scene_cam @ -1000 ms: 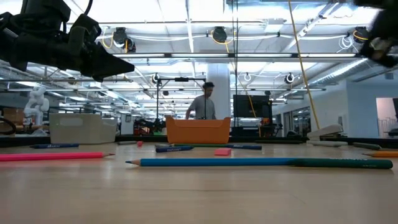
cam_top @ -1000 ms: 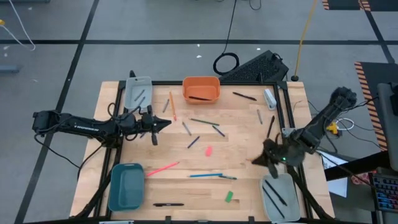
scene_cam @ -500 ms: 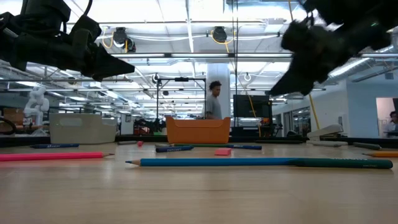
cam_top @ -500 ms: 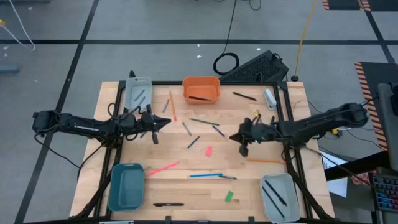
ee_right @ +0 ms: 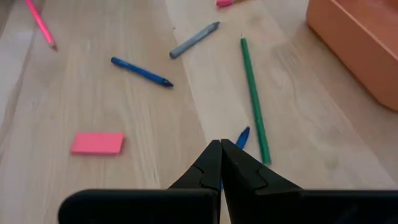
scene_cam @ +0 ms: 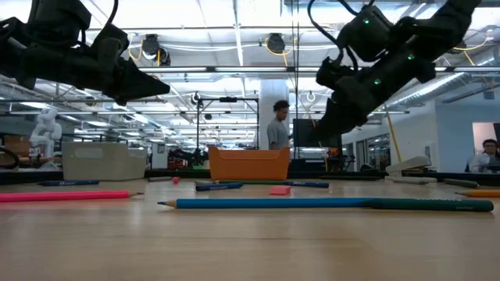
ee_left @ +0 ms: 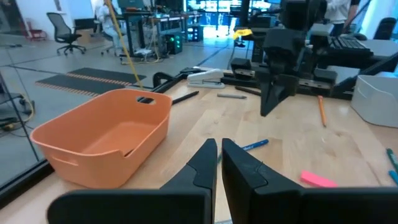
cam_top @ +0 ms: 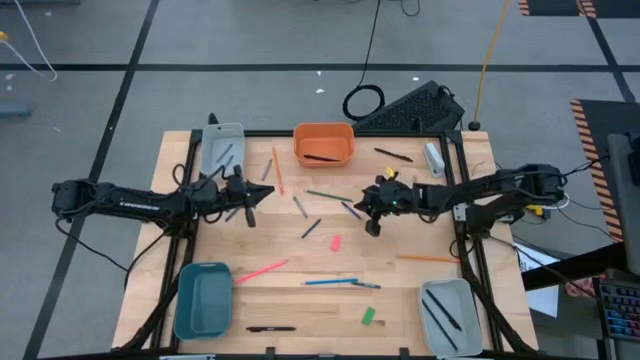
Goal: Sort crayons/erasers/pens/pencils in bins
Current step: Put the green pencil into the orange bin
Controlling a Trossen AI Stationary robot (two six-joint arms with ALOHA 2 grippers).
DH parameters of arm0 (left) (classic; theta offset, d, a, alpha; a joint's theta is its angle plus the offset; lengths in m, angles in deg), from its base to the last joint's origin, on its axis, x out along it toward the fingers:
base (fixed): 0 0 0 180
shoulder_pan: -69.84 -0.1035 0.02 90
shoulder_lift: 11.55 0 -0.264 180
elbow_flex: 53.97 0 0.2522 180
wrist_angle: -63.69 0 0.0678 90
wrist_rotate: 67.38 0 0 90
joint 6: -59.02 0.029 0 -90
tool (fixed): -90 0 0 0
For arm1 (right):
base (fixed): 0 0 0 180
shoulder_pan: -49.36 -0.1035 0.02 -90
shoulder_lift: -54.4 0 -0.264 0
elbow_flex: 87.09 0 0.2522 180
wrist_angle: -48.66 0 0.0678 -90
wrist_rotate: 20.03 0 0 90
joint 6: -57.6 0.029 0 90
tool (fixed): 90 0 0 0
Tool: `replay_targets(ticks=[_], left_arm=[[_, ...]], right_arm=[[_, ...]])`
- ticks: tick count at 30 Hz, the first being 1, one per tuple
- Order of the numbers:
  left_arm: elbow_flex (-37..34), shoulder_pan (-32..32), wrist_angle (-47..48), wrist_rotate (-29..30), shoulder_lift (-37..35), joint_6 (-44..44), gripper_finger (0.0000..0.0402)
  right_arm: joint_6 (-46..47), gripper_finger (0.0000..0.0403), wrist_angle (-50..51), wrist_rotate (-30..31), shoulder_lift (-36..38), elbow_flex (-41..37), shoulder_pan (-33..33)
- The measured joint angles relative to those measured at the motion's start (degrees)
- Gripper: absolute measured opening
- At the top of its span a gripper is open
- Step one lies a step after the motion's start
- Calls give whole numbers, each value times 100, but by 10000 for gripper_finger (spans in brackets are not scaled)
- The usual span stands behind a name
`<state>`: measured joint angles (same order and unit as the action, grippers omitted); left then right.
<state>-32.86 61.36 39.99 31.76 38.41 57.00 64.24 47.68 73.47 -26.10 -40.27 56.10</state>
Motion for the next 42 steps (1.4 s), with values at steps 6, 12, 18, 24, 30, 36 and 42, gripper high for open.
replay_targets(ticks=[6, 12, 18, 24, 30, 36, 42], left_arm=[[4, -123, -33, -10, 0, 76, 26], [4, -126, -6, -8, -1, 135, 26], [4, -136, -2, 9, -1, 177, 26], [4, -217, 22, 34, -1, 238, 26], [4, -250, 49, -2, 1, 285, 26], [4, -248, 48, -10, 1, 284, 26], [4, -248, 50, -14, 1, 269, 26]], right_arm=[[62, 28, 329, 146, -122, 317, 34], [61, 92, 1075, 548, -119, 709, 31], [-57, 138, 1240, 545, -645, 1146, 72], [-546, 143, 1333, 542, -1512, 1962, 326], [-776, 143, 1419, -43, -2049, 2392, 686], [-905, 134, 1421, -78, -2550, 2426, 937], [-1021, 116, 1381, -205, -2784, 2439, 1017]])
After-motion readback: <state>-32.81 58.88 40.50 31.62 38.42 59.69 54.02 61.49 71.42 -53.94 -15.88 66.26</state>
